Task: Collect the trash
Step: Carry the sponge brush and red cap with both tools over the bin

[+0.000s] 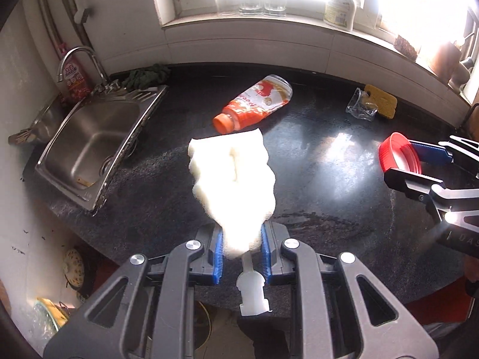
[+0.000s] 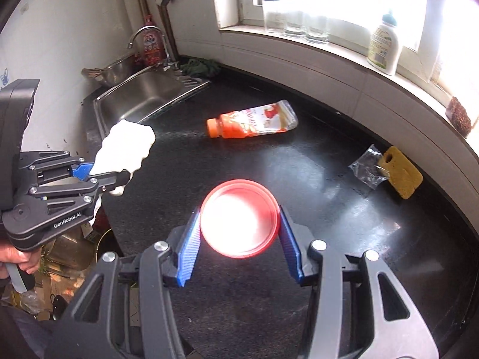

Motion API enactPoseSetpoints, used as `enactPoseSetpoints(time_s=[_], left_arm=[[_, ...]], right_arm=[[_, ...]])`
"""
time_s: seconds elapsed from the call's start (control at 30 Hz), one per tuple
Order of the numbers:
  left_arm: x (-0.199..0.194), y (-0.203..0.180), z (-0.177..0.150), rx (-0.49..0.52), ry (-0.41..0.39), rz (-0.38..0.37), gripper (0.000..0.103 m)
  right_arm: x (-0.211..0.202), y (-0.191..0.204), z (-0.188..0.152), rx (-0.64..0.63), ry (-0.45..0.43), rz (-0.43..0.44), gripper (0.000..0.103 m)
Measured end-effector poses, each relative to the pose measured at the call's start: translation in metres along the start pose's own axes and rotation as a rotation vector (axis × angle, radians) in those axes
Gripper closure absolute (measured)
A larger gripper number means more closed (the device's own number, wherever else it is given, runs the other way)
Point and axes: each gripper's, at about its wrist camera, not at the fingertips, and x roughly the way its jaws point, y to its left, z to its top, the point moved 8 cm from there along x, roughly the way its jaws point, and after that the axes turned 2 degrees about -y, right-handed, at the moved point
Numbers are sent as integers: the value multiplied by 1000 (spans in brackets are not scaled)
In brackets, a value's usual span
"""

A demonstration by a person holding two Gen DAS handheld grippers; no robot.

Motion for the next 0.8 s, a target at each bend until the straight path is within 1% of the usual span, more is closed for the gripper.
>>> enactPoseSetpoints(time_s=[0.1, 0.2, 0.27, 0.33, 0.43, 0.53, 0.6, 0.7, 0.8], left_arm=[[-20, 47, -32, -83, -4, 66, 84], [-37, 97, -74, -186, 11, 142, 84], [-48, 131, -109, -246, 32, 202, 84], [-56, 162, -147, -313, 57, 245, 84], [-60, 198, -201, -412, 96, 278, 84], [-52, 219, -249, -498, 121, 266, 84], [-39, 225, -276, -536, 143, 247, 83], [-9, 226, -308, -554, 158, 214, 83], [26, 227, -341, -606, 197, 157, 83]], right_arm=[[12, 58, 7, -54, 13, 91, 54], [24, 125, 12, -130, 29, 190, 54], [33, 172, 12, -189, 43, 253, 54], [43, 218, 8, -235, 66, 322, 54], [58, 279, -4, -294, 107, 412, 54], [79, 329, -24, -337, 162, 470, 54], [98, 350, -38, -353, 211, 484, 54], [124, 371, -59, -380, 255, 477, 54], [158, 377, -79, -392, 310, 451, 54]])
